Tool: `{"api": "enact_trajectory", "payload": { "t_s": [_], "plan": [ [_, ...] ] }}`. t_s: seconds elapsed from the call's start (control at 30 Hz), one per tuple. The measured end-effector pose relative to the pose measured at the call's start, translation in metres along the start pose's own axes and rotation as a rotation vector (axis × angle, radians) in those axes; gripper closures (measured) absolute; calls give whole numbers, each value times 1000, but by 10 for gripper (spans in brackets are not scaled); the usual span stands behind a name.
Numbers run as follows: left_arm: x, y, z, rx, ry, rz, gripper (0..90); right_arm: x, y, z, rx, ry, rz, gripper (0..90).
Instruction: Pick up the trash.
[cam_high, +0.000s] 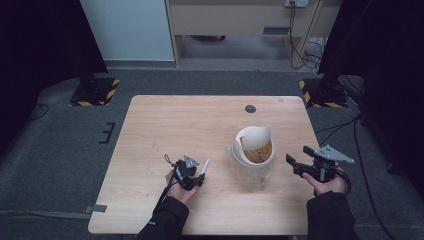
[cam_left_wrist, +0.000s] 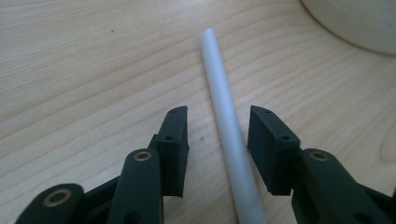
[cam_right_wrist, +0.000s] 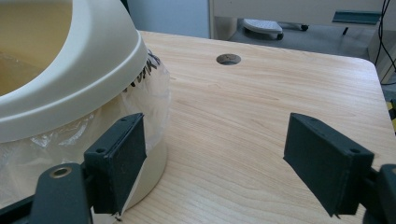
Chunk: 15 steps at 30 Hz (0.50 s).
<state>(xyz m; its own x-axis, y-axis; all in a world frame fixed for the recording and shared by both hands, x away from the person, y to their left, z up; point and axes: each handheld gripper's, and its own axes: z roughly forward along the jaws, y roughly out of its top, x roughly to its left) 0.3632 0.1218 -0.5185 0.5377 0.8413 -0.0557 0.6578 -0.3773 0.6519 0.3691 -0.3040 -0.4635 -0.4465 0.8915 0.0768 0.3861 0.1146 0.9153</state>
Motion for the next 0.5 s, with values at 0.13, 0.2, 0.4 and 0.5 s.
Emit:
{"api": "enact_trajectory", "payload": {
  "t_s": [0.13,0.2,0.4,0.5],
  "plan": [
    [5,-15,-14,22,-4,25,549,0,0,-1,-4,-2,1,209],
    [8,-22,-21,30,0,28,548,0,0,-1,-4,-1,2,210],
    [14,-38,-39,55,22,50,571,0,0,-1,-6,-3,3,211],
    [15,-42,-44,70,27,37,612,0,0,-1,-6,-4,6,212]
  ]
}}
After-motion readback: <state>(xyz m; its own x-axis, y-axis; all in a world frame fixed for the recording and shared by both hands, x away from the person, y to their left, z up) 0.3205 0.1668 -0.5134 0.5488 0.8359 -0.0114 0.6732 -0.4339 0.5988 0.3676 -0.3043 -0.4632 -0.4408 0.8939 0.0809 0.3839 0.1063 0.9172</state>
